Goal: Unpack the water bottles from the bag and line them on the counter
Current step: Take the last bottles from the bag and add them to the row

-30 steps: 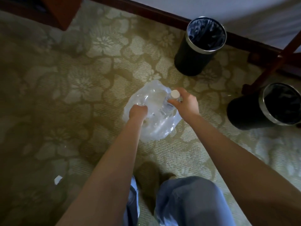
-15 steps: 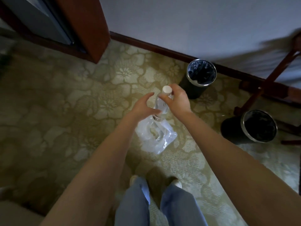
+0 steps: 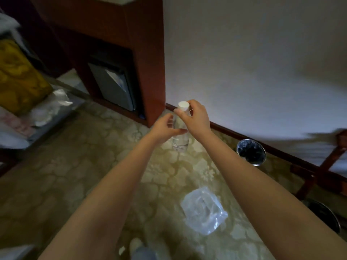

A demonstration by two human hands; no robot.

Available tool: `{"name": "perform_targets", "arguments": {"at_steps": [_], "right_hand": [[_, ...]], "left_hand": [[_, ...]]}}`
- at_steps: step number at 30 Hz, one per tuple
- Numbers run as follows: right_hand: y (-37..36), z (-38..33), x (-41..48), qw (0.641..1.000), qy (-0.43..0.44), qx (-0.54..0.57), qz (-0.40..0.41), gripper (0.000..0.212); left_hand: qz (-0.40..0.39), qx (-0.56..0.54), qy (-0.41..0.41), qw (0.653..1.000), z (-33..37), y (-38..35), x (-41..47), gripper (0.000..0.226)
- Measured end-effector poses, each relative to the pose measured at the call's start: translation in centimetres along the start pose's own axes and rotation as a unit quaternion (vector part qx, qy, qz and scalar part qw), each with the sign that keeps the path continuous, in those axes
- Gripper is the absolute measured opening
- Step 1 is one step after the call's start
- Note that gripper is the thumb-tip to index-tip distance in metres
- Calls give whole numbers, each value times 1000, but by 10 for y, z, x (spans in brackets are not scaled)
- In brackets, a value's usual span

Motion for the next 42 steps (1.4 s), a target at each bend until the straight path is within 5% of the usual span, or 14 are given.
{"name": "perform_targets", "arguments": {"at_steps": [11,27,35,42], "right_hand": [[-134,-221,187,994,99,17,51,36],[-243,-392,536,959,186,144,158,57],[-270,-432,672,949,218,82,212,54],[-260,-412,772,959,127,-6,253,42]], "left_hand": [[27,-42,-65,997,40,299,102,42],[88,-95,-191,973,131,607,366,38],[5,-99,-274,956,174,685,515,30],[-167,-137,-290,932,205,675,633,13]]}}
Point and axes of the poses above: each hand's wrist, its own x-axis towards the middle knuckle, its own y-axis out of the back of the hand, z = x × y, the point moved 10 cm from there along x, towards the middle knuckle
